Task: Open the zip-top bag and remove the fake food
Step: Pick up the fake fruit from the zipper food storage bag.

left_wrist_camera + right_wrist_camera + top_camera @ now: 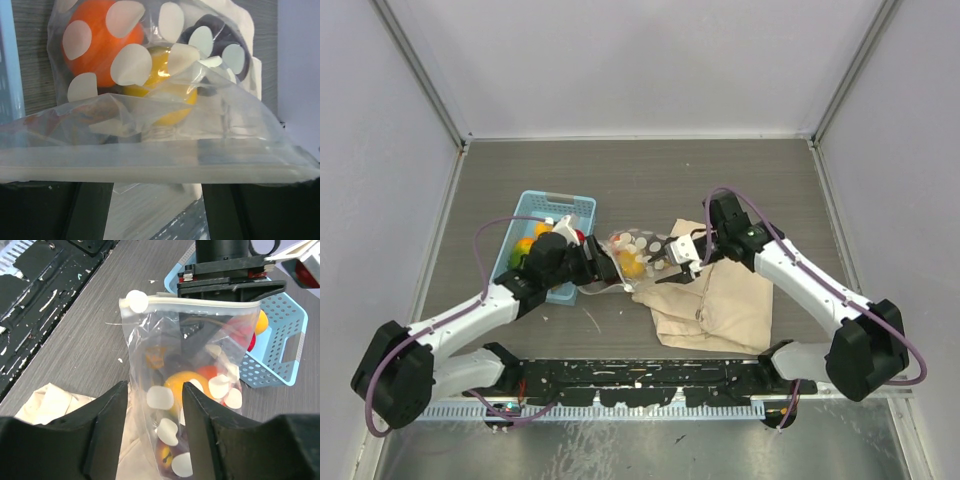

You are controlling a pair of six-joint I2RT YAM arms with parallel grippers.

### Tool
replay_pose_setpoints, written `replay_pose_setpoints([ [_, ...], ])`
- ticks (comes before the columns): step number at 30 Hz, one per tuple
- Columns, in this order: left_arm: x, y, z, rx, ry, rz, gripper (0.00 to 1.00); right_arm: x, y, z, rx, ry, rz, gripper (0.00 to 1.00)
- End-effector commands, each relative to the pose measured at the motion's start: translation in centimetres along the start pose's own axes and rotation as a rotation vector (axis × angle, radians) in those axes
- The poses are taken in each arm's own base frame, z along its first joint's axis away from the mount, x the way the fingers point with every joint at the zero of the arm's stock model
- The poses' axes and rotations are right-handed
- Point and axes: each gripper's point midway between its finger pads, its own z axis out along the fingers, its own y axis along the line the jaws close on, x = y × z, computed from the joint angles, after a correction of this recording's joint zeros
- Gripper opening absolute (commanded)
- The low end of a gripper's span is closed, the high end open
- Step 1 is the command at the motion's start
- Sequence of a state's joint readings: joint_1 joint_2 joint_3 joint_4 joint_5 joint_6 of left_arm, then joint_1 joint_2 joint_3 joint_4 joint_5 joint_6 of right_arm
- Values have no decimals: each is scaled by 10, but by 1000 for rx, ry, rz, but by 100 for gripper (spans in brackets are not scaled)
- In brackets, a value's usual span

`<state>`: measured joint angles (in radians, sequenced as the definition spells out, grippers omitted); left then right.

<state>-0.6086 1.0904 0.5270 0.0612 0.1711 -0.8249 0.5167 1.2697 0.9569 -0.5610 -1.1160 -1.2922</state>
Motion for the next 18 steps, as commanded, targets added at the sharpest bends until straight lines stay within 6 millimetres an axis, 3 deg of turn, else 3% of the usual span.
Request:
replay_pose_setpoints([
  [1,-9,-5,7,8,-19,41,65,-13,-6,-14,30,-51,-30,56],
  [7,-9,-7,13,18,-10,50,66,2,-22,-30,107,-26,57,65],
  [13,-12,-10,18,22,-3,67,68,32,-49,-28,236,47,189,69],
  [18,-12,-12,22,26,4,82,71,45,-65,-19,314,79,276,69],
])
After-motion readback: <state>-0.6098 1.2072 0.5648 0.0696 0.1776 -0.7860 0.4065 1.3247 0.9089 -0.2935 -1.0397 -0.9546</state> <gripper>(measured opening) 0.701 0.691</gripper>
